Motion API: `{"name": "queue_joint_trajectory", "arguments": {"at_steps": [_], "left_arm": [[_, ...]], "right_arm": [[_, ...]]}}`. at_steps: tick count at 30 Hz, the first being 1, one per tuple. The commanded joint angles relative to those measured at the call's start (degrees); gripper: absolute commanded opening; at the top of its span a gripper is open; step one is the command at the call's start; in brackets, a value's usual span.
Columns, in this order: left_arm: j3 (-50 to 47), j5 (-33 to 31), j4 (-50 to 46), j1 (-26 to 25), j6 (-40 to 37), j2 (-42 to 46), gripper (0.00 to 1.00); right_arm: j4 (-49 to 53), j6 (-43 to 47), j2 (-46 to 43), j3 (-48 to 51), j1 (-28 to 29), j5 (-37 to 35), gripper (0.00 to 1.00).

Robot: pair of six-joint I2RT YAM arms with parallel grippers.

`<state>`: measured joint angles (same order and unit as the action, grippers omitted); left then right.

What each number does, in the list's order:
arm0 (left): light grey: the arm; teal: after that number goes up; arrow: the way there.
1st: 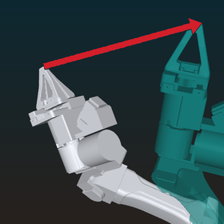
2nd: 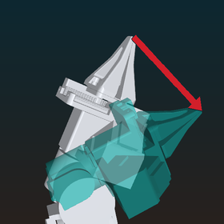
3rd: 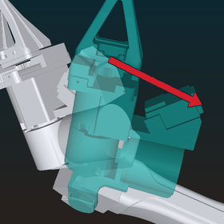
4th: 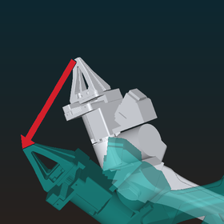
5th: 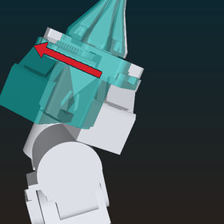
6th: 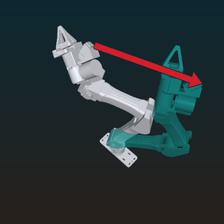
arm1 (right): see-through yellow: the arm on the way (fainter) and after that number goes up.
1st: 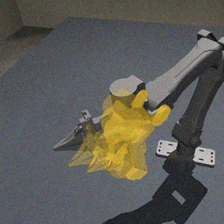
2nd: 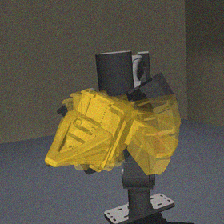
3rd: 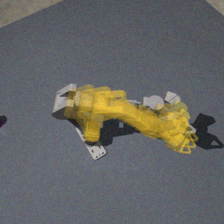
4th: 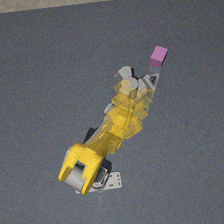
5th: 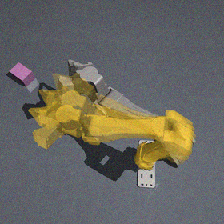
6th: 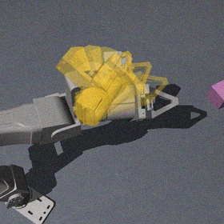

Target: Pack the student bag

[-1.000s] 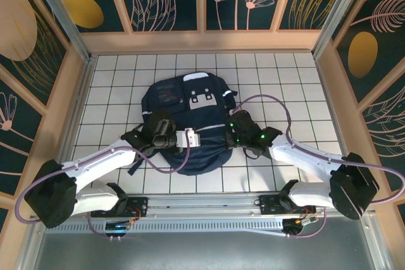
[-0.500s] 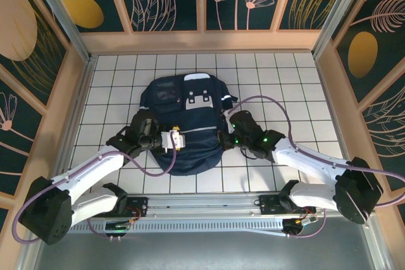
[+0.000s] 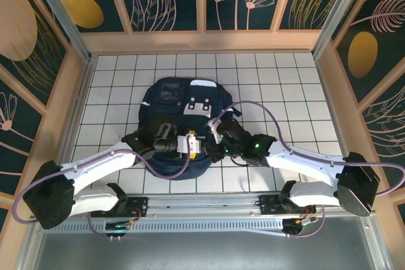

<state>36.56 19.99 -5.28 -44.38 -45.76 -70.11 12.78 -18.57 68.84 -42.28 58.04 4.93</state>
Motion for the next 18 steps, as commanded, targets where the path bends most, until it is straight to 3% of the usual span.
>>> {"name": "queue_joint_trajectory", "arguments": {"at_steps": [1,3,5,9,18], "left_arm": [[1.23,-4.97,2.41,-0.66,3.27,-2.43,0.49],[1.24,-6.29,2.05,-0.7,2.56,-2.6,0.28],[0.86,-6.46,1.55,-0.66,1.54,-1.87,0.01],[-0.88,-2.63,-0.25,-0.69,-2.23,0.52,0.0],[-5.11,5.38,-0.72,-0.7,-7.51,5.81,0.0]], "right_arm": [[-1.19,-0.12,-0.53,-2.14,0.5,1.57,0.0],[-0.38,0.36,-1.47,-1.12,0.42,-0.14,0.0],[0.85,0.6,-2.31,-0.05,-0.13,-3.14,0.0],[1.01,0.94,-3.19,3.08,-4.54,-6.95,0.0],[-11.22,6.35,3.12,4.05,-17.56,-4.02,0.0]]}}
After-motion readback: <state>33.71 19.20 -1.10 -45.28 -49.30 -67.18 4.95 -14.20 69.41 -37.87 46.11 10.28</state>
